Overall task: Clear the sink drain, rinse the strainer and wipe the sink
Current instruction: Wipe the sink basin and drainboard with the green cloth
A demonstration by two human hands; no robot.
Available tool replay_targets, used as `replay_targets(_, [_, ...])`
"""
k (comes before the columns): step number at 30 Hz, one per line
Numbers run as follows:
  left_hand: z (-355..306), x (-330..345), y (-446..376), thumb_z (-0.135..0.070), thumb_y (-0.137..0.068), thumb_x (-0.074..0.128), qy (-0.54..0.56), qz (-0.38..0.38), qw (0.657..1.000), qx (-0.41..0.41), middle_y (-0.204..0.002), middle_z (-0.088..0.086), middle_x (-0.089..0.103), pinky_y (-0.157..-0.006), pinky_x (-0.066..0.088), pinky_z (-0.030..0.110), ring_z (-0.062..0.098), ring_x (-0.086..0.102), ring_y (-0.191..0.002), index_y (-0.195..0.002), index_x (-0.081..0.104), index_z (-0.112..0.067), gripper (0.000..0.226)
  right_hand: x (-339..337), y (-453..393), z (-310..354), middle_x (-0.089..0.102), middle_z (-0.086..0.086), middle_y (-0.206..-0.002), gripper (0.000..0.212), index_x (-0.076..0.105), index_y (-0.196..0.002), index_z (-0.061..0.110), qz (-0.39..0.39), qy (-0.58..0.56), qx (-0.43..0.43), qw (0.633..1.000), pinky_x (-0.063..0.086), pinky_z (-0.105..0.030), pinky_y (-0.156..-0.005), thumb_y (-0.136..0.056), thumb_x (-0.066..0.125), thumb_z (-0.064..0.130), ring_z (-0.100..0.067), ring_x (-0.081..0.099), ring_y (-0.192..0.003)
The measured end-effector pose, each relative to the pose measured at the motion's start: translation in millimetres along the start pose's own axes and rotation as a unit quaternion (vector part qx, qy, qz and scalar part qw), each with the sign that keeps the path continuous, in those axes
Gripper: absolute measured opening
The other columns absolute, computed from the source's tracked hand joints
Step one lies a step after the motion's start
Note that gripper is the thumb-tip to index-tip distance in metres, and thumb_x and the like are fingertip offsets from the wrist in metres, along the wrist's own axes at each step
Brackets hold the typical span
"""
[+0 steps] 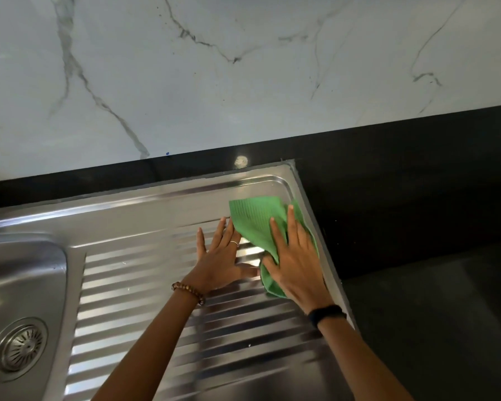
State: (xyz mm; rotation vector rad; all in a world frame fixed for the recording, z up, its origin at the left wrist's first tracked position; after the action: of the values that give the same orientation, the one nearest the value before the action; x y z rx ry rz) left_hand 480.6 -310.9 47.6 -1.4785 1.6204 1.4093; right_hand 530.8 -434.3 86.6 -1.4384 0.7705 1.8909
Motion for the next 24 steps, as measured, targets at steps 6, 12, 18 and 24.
replay_targets(6, [0.3, 0.1, -0.3, -0.087, -0.060, 0.032, 0.004, 0.004, 1.000, -0.001, -0.136, -0.010, -0.038, -0.097, -0.031, 0.048, 0.009, -0.036, -0.127, -0.124, -0.038, -0.026, 0.112, -10.1, -67.7, -5.3, 0.001, -0.021, -0.157, 0.072, 0.009, -0.148, 0.019, 0.000, 0.109, -0.006, 0.994, -0.007, -0.056, -0.114, -0.088, 0.011, 0.059, -0.034, 0.000, -0.145])
replay_targets(12, [-0.2, -0.9, -1.5, -0.082, -0.065, 0.040, 0.016, 0.002, 1.000, 0.001, -0.136, -0.012, -0.039, -0.097, -0.030, 0.047, 0.006, -0.034, -0.127, -0.131, -0.034, -0.023, 0.116, -13.8, -86.7, -7.3, 0.005, -0.016, -0.158, 0.067, 0.007, -0.148, 0.013, -0.008, 0.111, -0.022, 0.994, 0.000, -0.047, -0.118, -0.093, 0.016, 0.050, -0.029, 0.004, -0.146])
replay_targets(18, [-2.1, -3.5, 0.0, -0.075, -0.071, 0.046, 0.009, 0.010, 1.000, -0.008, -0.147, -0.007, -0.032, -0.099, -0.028, 0.046, 0.005, -0.031, -0.129, -0.137, -0.029, -0.019, 0.114, -6.5, 28.2, -9.7, 0.007, -0.014, -0.158, 0.070, 0.010, -0.148, 0.012, -0.001, 0.055, -0.008, 0.998, 0.003, -0.046, -0.120, -0.090, 0.011, 0.052, -0.026, 0.005, -0.146])
replay_targets(24, [-2.0, -16.8, 20.7, -0.063, -0.080, 0.047, 0.068, -0.056, 0.996, 0.018, -0.151, -0.003, -0.025, -0.109, -0.021, 0.048, 0.012, -0.020, -0.140, -0.144, -0.017, -0.017, 0.101, -7.6, 30.6, -6.6, 0.007, -0.015, -0.158, 0.072, 0.008, -0.148, 0.012, 0.012, 0.089, 0.010, 0.996, -0.005, -0.044, -0.118, -0.089, 0.006, 0.052, -0.027, 0.005, -0.146])
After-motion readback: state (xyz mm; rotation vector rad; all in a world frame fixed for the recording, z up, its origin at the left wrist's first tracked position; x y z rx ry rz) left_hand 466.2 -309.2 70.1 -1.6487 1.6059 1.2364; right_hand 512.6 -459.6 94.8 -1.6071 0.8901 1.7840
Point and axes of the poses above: each hand's wrist, its own y-axis away from the middle knuckle, its own x-axis out of the palm, z = x × y, the point moved 9 cm from there along -y, towards the middle knuckle
